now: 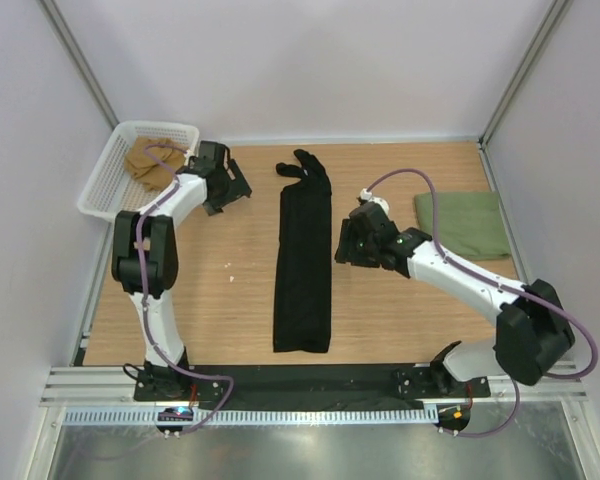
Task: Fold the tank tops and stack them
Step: Fold the tank top
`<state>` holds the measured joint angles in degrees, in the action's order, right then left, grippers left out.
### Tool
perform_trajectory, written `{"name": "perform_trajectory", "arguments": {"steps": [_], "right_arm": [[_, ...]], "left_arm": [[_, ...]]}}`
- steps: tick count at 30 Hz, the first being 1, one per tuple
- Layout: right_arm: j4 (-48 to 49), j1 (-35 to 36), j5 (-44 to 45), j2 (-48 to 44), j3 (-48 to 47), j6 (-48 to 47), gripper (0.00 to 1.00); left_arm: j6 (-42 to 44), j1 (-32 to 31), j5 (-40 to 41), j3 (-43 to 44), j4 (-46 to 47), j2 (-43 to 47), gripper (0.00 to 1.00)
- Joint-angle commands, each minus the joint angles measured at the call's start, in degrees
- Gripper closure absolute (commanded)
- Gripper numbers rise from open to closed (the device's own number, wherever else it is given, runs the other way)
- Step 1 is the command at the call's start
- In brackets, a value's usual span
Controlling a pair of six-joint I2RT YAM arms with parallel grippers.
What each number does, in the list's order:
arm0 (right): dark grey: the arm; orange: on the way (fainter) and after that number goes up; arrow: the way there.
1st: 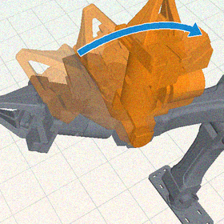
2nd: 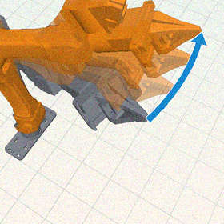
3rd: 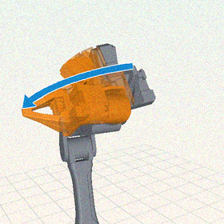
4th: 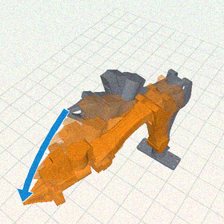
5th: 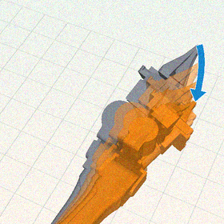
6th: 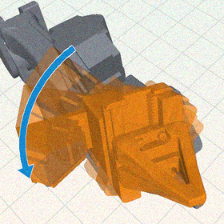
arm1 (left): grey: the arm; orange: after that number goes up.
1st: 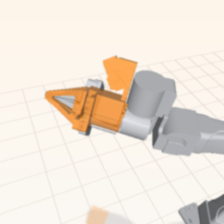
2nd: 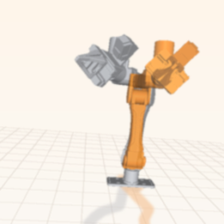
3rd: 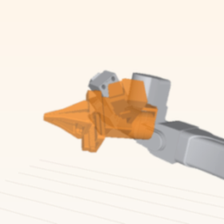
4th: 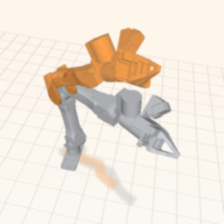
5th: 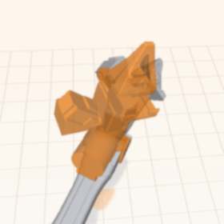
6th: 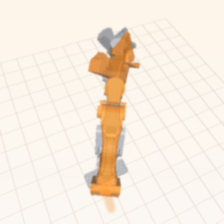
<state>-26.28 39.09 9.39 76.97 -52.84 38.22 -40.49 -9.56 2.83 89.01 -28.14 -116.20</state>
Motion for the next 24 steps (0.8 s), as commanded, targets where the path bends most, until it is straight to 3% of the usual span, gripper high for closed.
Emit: {"name": "perform_trajectory", "arguments": {"steps": [1,4,6,7,11,17,24], "right_arm": [[4.92,-5.59,-6.3,5.02,-6.29,-5.25,0.41],[9.13,-10.86,-12.34,11.17,-9.55,-6.05,0.42],[13.78,-13.06,-15.87,16.42,-10.96,-5.79,0.55],[15.02,-14.82,-18.15,18.29,-13.14,-5.61,0.55],[16.7,-16.94,-21.33,28.92,-21.15,-5.96,0.55],[21.0,-19.4,-25.74,40.53,-30.2,-4.29,0.46],[19.96,-20.81,-26.53,48.53,-37.86,-4.03,0.47]], "left_arm": [[2.43,-2.38,-2.04,-2.34,3.53,8.88,0.13],[1.65,-3.53,-5.46,-6.46,5.81,12.05,0.14],[0.68,-3.97,-9.93,-9.02,10.02,13.72,0.16],[-0.46,-4.32,-11.43,-11.56,11.6,13.98,0.16],[-1.96,-5.03,-16.27,-13.95,18.98,12.59,0.22],[-3.01,-5.55,-23.38,-10.01,23.29,4.6,0.29],[-4.42,-6.87,-23.57,-5.62,25.33,-1.91,0.28]]}}
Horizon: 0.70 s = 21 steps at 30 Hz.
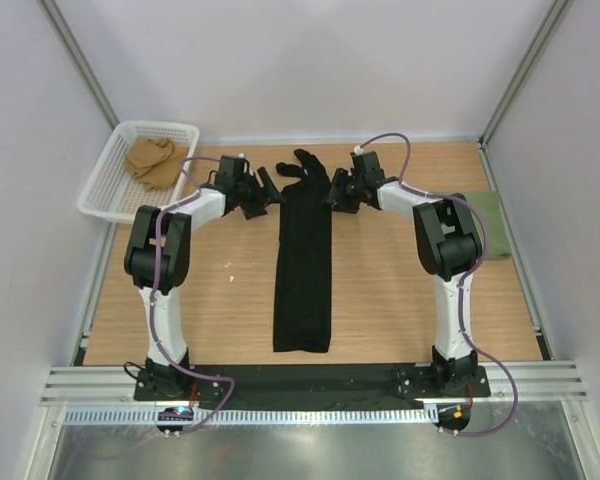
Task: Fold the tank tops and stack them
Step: Fold the tank top
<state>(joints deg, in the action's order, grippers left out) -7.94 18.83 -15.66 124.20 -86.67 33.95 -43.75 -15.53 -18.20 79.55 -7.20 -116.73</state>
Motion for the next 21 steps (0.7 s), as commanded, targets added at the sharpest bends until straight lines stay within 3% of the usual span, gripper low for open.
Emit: {"name": "perform_trajectory", "arguments": {"steps": [1,4,6,10,12,15,16,18,20,21], "right_arm": [[0.83,-0.72,-1.13,1.91,-5.68,0.06,0.48],[0.39,-1.34,-1.48,4.55,-8.5,-0.12,0.54],[0.47,-2.13,-2.61,6.49,-10.35,-0.03,0.65],[-0.4,-3.36,-3.67,9.39,-13.34,0.23,0.81],[-0.67,-3.8,-3.94,10.7,-15.18,0.41,0.94],[-1.81,-4.59,-4.55,12.46,-18.95,0.15,0.98],[-2.51,-4.77,-4.99,13.6,-19.93,-0.03,0.97],[-3.91,-5.03,-5.7,14.22,-22.56,-0.38,0.72],[-3.92,-5.12,-5.79,12.48,-21.79,-0.73,0.55],[-3.4,-5.12,-5.61,11.08,-19.43,-0.91,0.52]], "left_arm": [[-1.25,-1.17,-2.02,4.56,4.48,-2.96,0.28],[-1.95,-1.96,-1.84,7.1,4.39,-5.43,0.31],[-2.31,-2.31,-1.67,8.6,4.13,-8.07,0.37],[-2.83,-2.31,-1.4,13.51,3.25,-12.2,0.55],[-2.84,-2.31,-0.71,15.19,2.81,-14.65,0.62],[-2.57,-2.31,1.66,20.02,1.41,-17.64,0.69],[-2.48,-2.31,2.02,21.34,0.71,-18.35,0.69],[-1.87,-2.05,2.37,25.37,-0.61,-19.5,0.68],[-1.78,-1.79,2.38,24.87,-1.24,-17.85,0.56],[-1.61,-1.79,2.81,21.91,0.07,-16.44,0.52]]}}
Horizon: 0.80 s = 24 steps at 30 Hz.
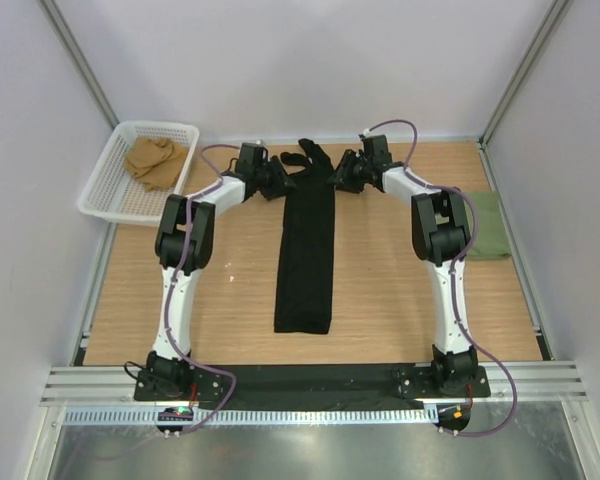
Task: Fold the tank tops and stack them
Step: Fold the tank top
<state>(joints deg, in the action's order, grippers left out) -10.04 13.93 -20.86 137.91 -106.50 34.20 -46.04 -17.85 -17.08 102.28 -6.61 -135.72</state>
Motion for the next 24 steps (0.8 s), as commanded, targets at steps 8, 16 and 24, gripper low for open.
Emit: {"name": "perform_trajectory", "arguments": {"steps": [8,16,24], "right_arm": [[1.07,0.39,1.0,-24.22,21.92,-0.89,0.48],[-0.15,8.46,9.16,-49.2,52.68,-0.89,0.52],[-1.21,17.43,13.12,-66.7,70.63,8.15,0.48]], "left_arm": [[1.04,0.27,6.26,-26.49,3.36,26.07,0.31],[0.96,-4.91,13.56,-54.71,-0.06,53.69,0.15],[-5.1,-5.71,20.38,-71.14,-8.68,76.51,0.0]]}}
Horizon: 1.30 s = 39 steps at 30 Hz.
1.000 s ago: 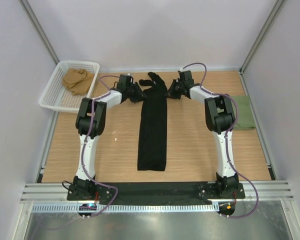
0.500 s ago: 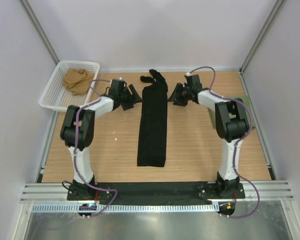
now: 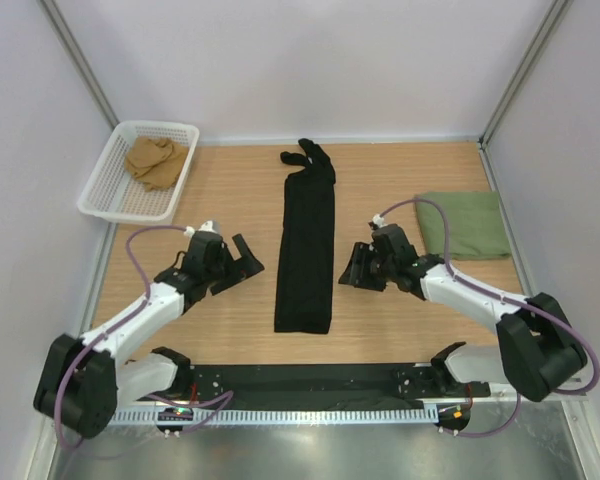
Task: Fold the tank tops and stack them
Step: Fold the tank top
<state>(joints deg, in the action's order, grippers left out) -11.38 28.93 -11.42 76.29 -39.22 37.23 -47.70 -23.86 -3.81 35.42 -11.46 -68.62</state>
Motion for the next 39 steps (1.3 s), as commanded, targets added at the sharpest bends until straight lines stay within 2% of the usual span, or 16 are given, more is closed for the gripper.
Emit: {"name": "perform_trajectory", "arguments": {"steps": [1,4,7,8,11,14,23,28,29,31,32,35,39], "right_arm": [[0.3,3.41,4.03,-7.36,4.23,6.09,0.47],[0.39,7.54,5.27,-9.05,6.17,9.33,0.45],[0.83,12.28,6.49,-8.44,6.79,11.36,0.45],[1.09,13.34,6.85,-7.74,7.14,12.76,0.45],[2.41,16.94,8.42,-7.39,8.72,15.4,0.46],[3.55,19.41,10.1,-8.61,10.82,18.21,0.48],[6.27,22.31,10.28,-5.46,11.1,19.81,0.5],[6.63,22.58,9.05,-3.96,11.01,19.54,0.6],[6.63,22.49,8.44,-4.04,11.18,19.54,0.67],[6.28,22.49,8.17,-4.74,11.8,19.54,0.76],[6.28,22.58,7.91,-5.01,12.06,19.63,0.85],[5.06,22.58,8.08,-5.97,12.33,19.89,0.99],[5.22,22.58,8.52,-7.56,13.47,20.69,0.99]], "left_arm": [[-4.41,0.3,8.28,-6.13,-3.74,12.17,0.0],[-6.87,0.39,9.79,-12.47,-2.34,22.61,0.02],[-7.5,0.3,7.25,-16.08,-1.81,29.13,0.03],[-7.23,0.3,4.02,-16.17,-2.85,29.68,0.04],[-6.62,0.3,-2.92,-16.43,-5.23,30.04,0.07],[-6.79,0.3,-6.46,-17.31,-5.93,29.69,0.1],[-5.82,-2.42,-9.37,-16.96,-6.64,23.71,0.13],[-6.61,-6.63,-8.93,-16.61,-5.77,20.72,0.13],[-7.05,-7.25,-8.84,-16.35,-5.59,20.28,0.14],[-7.32,-9.36,-8.58,-16.0,-5.24,18.44,0.14],[-7.75,-10.15,-8.32,-15.65,-5.06,17.83,0.14],[-8.28,-13.66,-6.82,-14.5,-4.53,14.93,0.14],[-9.69,-17.53,-5.24,-13.01,-3.13,10.97,0.14]]}}
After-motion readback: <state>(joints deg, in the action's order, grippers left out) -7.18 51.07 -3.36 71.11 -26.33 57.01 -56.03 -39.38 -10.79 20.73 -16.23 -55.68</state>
